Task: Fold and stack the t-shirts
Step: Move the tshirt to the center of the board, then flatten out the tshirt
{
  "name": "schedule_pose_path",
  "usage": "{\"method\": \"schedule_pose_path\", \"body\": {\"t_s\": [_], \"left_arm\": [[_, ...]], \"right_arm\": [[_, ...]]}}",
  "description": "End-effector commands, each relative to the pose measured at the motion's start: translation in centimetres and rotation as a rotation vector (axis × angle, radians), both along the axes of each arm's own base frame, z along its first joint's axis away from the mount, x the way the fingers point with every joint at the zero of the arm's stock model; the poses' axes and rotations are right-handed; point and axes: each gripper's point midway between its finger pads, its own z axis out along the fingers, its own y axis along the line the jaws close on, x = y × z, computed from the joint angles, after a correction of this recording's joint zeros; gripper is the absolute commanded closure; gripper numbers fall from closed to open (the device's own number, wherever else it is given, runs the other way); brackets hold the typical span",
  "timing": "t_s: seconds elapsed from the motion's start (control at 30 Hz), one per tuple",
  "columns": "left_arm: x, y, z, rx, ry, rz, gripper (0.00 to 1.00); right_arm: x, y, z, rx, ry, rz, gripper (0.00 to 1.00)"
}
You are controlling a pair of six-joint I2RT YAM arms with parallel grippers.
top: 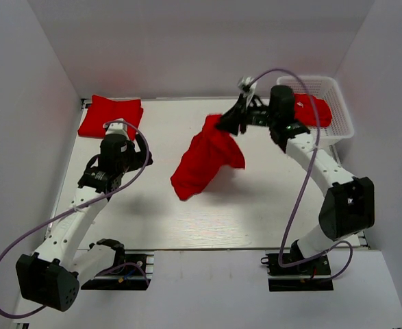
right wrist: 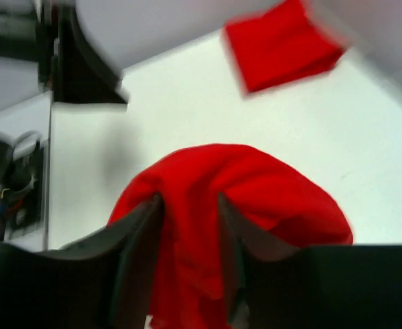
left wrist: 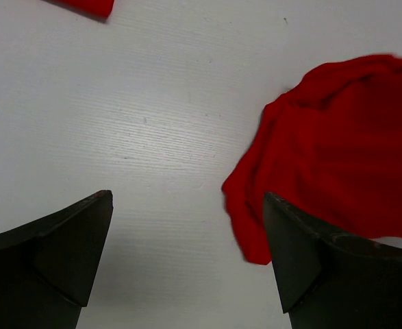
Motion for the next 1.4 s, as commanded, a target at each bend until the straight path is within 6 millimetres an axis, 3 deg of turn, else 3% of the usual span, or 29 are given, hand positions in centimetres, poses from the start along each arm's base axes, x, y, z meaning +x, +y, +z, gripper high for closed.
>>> {"method": "schedule_pose_path", "body": {"t_s": [0.0, 0.07, 0.1, 0.2, 0.33, 0.37, 0.47, 0.53, 0.57, 0.7, 0.73, 0.77, 0.8, 0.9, 0.97, 1.07, 1.13, 1.23, 1.37], "left_arm": [[-0.7, 0.5, -2.0, 0.002, 0.06, 0.034, 0.0], [-0.7, 0.3, -2.7, 0.0, 0.077, 0.024, 0.0], [-0.7, 0.1, -3.2, -0.004, 0.087, 0.014, 0.0], [-0.1, -0.2, -3.9, -0.005, 0.101, 0.006, 0.0], [0.9, -0.8, -4.1, -0.004, 0.11, -0.016, 0.0], [1.1, -1.1, -4.0, -0.011, 0.113, -0.027, 0.0], [2.7, -3.1, -4.5, -0.039, 0.103, -0.114, 0.0], [3.4, -3.7, -4.0, -0.052, 0.084, -0.145, 0.0], [3.6, -4.5, -4.7, -0.045, 0.107, -0.175, 0.0], [5.0, -7.7, -2.4, -0.089, 0.03, -0.363, 0.0], [4.8, -8.9, -2.3, -0.108, 0.027, -0.407, 0.0], [4.3, -10.1, -2.0, -0.127, 0.016, -0.476, 0.0], [4.1, -10.9, -2.1, -0.13, 0.017, -0.508, 0.0], [2.2, -13.8, -1.9, -0.156, 0.024, -0.634, 0.0], [-0.4, -16.9, -2.1, -0.172, 0.041, -0.763, 0.0], [-3.4, -18.8, -4.4, -0.129, 0.1, -0.836, 0.0], [-4.8, -19.2, -6.1, -0.1, 0.152, -0.849, 0.0], [-7.7, -21.6, -7.3, -0.084, 0.193, -0.933, 0.0], [-8.9, -21.8, -10.8, -0.031, 0.303, -0.901, 0.0]], "right_arm": [[-3.3, 2.6, -5.3, -0.03, 0.044, 0.125, 0.53], [-2.6, 3.5, -8.8, -0.073, 0.146, 0.123, 0.2], [-3.2, 4.0, -9.7, -0.091, 0.211, 0.132, 0.1], [-2.9, 4.6, -12.3, -0.158, 0.288, 0.115, 0.1], [-2.3, 4.3, -10.5, -0.131, 0.255, 0.046, 0.1], [-2.5, 4.0, -11.3, -0.128, 0.258, 0.027, 0.1], [-0.3, 2.3, -11.8, -0.154, 0.286, -0.178, 0.1], [0.1, 1.5, -12.0, -0.175, 0.295, -0.241, 0.1], [0.0, 1.2, -12.8, -0.186, 0.318, -0.264, 0.1], [1.0, -1.8, -12.9, -0.192, 0.363, -0.484, 0.1], [2.1, -3.5, -13.6, -0.207, 0.372, -0.617, 0.1], [2.3, -4.6, -12.6, -0.191, 0.361, -0.672, 0.1], [1.9, -5.5, -14.2, -0.218, 0.42, -0.722, 0.1], [2.4, -9.3, -15.8, -0.262, 0.476, -0.922, 0.1], [2.3, -10.2, -16.4, -0.253, 0.524, -0.964, 0.1], [1.8, -10.6, -17.9, -0.258, 0.583, -0.952, 0.1], [1.5, -10.9, -18.6, -0.279, 0.598, -0.947, 0.1], [0.7, -11.8, -20.5, -0.314, 0.642, -0.966, 0.1], [-0.3, -12.4, -22.3, -0.344, 0.688, -0.974, 0.1]]}}
